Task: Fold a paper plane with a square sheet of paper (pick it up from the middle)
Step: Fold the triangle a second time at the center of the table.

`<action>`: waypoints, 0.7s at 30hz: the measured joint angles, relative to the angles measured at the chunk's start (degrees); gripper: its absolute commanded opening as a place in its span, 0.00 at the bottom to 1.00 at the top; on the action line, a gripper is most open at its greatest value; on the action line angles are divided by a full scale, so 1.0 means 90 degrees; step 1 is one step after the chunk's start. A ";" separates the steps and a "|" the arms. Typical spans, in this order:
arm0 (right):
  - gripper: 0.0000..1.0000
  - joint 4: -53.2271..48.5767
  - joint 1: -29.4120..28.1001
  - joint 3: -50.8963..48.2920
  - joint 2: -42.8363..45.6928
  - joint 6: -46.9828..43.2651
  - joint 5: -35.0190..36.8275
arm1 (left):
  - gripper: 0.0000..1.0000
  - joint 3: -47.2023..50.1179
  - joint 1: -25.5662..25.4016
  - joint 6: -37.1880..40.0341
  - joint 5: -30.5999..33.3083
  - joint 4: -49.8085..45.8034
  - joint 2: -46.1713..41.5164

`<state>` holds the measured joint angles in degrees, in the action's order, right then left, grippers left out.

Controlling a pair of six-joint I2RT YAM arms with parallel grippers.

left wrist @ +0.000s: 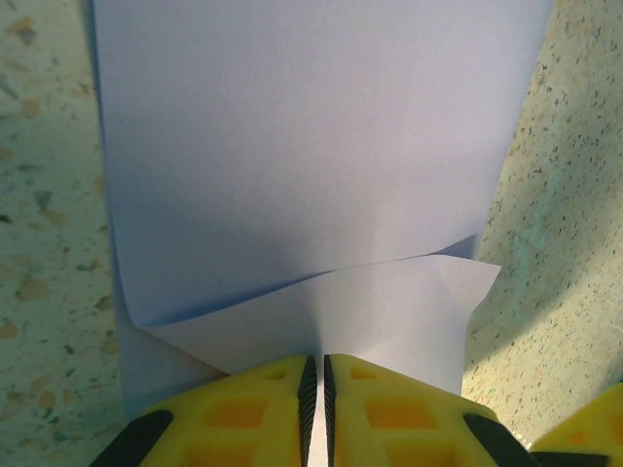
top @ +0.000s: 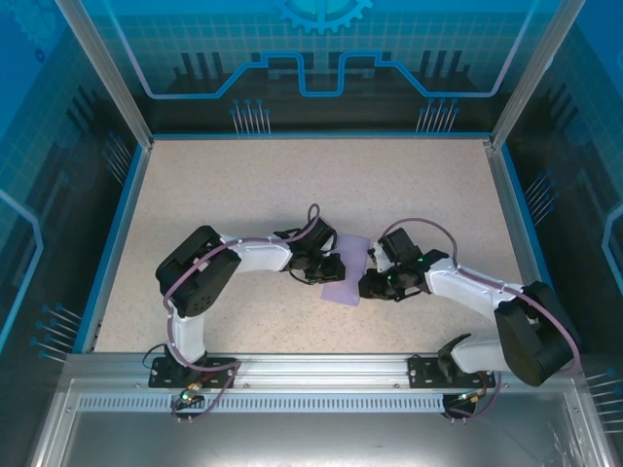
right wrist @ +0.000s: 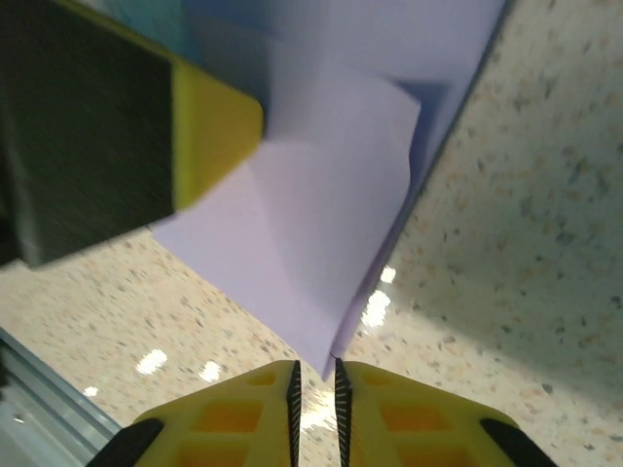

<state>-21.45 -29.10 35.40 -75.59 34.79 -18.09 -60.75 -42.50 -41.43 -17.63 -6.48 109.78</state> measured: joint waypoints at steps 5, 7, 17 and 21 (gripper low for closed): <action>0.12 0.0546 0.0085 0.0034 -0.0313 0.0204 -0.0287 | 0.15 -0.0010 0.0000 0.0000 0.0000 -0.0010 0.0000; 0.12 0.0780 0.0090 0.0061 -0.0561 0.0257 -0.0362 | 0.15 -0.0010 0.0000 0.0000 0.0000 -0.0010 0.0000; 0.10 0.1450 0.0260 0.0182 -0.1413 0.0223 -0.0401 | 0.15 -0.0010 0.0000 0.0002 0.0002 -0.0010 0.0000; 0.10 0.1479 0.0449 0.0182 -0.1545 0.0112 -0.0379 | 0.15 -0.0010 0.0000 0.0002 0.0022 -0.0010 0.0000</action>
<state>-8.14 -25.06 37.04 -89.49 35.79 -21.50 -60.84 -42.50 -41.41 -17.43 -6.57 109.78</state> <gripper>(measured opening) 0.104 0.151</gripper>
